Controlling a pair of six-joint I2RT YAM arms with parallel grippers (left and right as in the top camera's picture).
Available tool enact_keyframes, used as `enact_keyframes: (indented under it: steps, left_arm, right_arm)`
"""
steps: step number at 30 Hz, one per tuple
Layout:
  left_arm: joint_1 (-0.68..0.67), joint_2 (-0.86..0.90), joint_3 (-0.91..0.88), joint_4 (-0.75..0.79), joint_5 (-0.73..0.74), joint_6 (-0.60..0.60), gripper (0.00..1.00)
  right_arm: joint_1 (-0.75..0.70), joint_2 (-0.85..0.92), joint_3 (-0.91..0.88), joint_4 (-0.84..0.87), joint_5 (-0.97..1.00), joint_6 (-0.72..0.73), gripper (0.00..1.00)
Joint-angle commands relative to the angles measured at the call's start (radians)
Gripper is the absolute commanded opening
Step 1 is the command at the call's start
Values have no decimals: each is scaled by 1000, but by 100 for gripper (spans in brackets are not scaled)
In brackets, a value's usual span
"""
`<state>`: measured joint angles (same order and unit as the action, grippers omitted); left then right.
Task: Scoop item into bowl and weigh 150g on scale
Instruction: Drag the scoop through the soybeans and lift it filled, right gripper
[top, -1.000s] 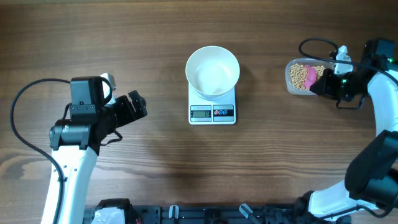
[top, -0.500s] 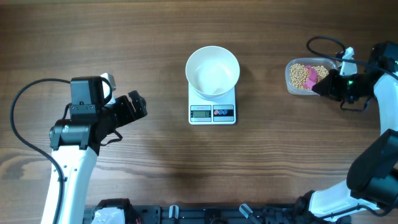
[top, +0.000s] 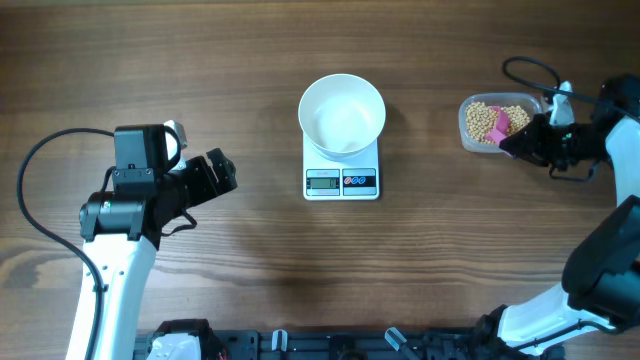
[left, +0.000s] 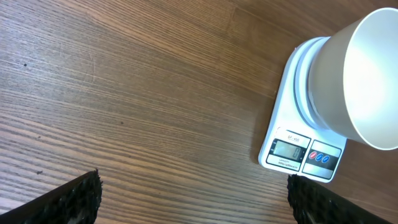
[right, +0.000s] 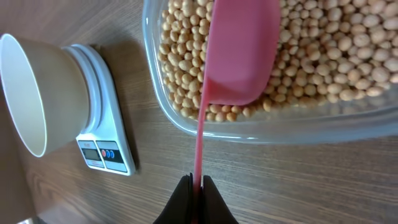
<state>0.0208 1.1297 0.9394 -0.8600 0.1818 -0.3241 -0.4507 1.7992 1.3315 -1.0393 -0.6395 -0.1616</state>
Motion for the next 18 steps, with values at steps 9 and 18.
enact_keyframes:
  steps: [9, 18]
  left_arm:
    - [5, 4, -4, -9, 12, -6, 100]
    - [5, 4, -4, -13, 12, -6, 100]
  right_arm:
    - [-23, 20, -12, -31, -70, -13, 4]
    - [-85, 42, -12, -30, -160, -23, 4]
